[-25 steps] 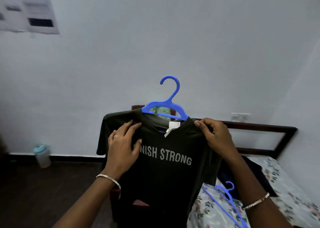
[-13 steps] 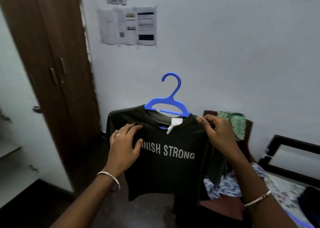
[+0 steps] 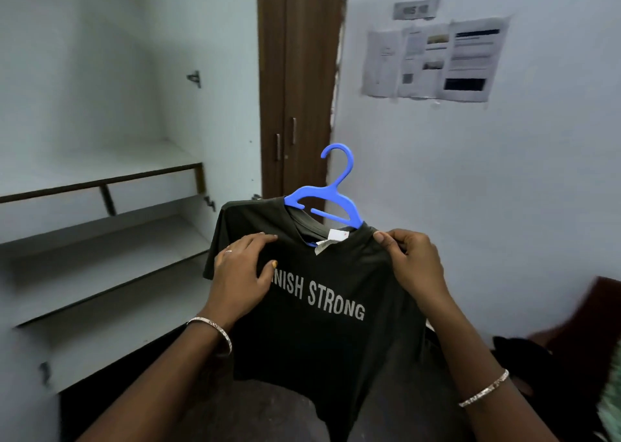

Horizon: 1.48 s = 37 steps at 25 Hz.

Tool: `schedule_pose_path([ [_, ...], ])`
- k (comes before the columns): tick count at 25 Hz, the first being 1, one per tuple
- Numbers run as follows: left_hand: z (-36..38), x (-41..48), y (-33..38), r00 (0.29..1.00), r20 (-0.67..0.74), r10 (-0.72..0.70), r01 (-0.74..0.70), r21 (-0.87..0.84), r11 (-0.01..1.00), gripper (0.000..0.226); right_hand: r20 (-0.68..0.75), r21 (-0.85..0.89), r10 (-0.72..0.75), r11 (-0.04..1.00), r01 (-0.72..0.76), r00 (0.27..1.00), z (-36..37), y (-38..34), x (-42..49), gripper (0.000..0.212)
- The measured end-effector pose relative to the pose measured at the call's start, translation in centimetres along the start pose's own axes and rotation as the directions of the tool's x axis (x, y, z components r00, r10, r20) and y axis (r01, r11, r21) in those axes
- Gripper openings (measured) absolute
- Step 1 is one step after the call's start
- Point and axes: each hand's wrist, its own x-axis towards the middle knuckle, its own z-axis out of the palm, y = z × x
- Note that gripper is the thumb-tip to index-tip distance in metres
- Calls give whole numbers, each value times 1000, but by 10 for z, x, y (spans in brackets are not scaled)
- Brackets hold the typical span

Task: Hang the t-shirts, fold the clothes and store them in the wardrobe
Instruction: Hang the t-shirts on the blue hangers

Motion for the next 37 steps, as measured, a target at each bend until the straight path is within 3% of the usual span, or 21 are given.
schedule_pose_path([
  [6, -33, 48, -93, 990, -95, -101, 108, 74, 991, 49, 191, 232, -60, 973, 14, 980, 128, -53, 82, 48],
  [10, -50, 96, -151, 977, -135, -165, 183, 135, 974, 50, 307, 441, -101, 896, -47, 947, 195, -91, 143, 41],
  [15, -67, 169, -216, 959, -199, -204, 242, 193, 951, 50, 470, 506, -166, 855, -111, 867, 263, -150, 217, 20],
  [19, -80, 212, -258, 943, -244, -227, 281, 216, 935, 48, 418, 458, -227, 889, 11, 880, 317, -191, 268, 9],
  [26, -113, 313, -356, 931, -305, -199, 283, 262, 922, 42, 223, 288, -346, 916, 278, 911, 409, -275, 362, 16],
  [30, -139, 384, -410, 929, -352, -117, 226, 286, 931, 40, 98, 204, -368, 917, 343, 925, 445, -337, 417, 21],
  [37, -210, 533, -499, 907, -421, 28, 131, 342, 930, 41, -47, 248, -378, 893, 377, 925, 506, -458, 540, 28],
])
